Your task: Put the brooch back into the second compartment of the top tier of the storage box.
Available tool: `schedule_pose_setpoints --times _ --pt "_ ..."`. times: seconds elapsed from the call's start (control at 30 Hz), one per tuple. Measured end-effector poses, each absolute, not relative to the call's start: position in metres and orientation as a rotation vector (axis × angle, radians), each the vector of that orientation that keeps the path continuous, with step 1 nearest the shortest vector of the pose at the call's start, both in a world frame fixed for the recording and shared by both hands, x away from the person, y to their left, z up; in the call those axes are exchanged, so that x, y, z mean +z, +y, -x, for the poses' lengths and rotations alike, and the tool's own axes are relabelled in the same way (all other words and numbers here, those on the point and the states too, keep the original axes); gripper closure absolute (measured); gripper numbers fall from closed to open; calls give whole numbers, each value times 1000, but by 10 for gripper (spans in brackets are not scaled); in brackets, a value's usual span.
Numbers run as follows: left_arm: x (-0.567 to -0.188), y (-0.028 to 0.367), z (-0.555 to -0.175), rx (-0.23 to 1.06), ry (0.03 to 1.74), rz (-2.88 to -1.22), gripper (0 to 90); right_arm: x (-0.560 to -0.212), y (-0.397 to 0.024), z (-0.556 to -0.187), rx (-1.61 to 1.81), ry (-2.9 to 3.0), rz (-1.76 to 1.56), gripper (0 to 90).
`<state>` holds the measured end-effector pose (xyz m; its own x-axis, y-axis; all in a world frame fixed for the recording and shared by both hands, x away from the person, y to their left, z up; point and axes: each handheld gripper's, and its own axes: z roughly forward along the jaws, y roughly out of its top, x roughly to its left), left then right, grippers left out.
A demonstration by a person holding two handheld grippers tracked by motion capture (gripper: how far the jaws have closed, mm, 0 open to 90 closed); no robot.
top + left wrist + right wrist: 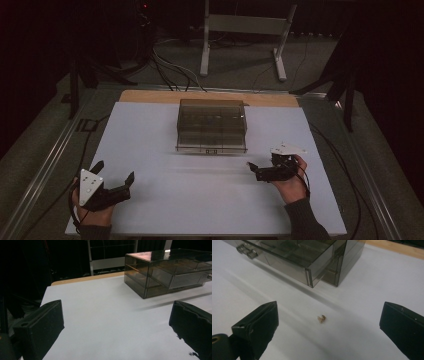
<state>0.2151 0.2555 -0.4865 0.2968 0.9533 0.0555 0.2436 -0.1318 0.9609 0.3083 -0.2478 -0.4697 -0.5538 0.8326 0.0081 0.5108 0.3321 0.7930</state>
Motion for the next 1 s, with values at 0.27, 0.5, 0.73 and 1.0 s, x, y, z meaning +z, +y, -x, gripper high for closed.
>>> schedule_pose_setpoints --times 0.27,0.5,0.73,1.0 --pt "-487 256 -215 917 1124 -1598 3 -477 -242 -319 1027 2240 -1200 55" --pt "-487 256 -215 919 1123 -1598 3 -483 -236 -327 976 2278 -1190 129" --pt "-487 256 -215 917 1124 -1598 3 -490 -226 -336 870 2339 -1150 286" --pt "-487 256 -215 916 1123 -1599 3 -503 -221 -345 807 2393 -1115 571"
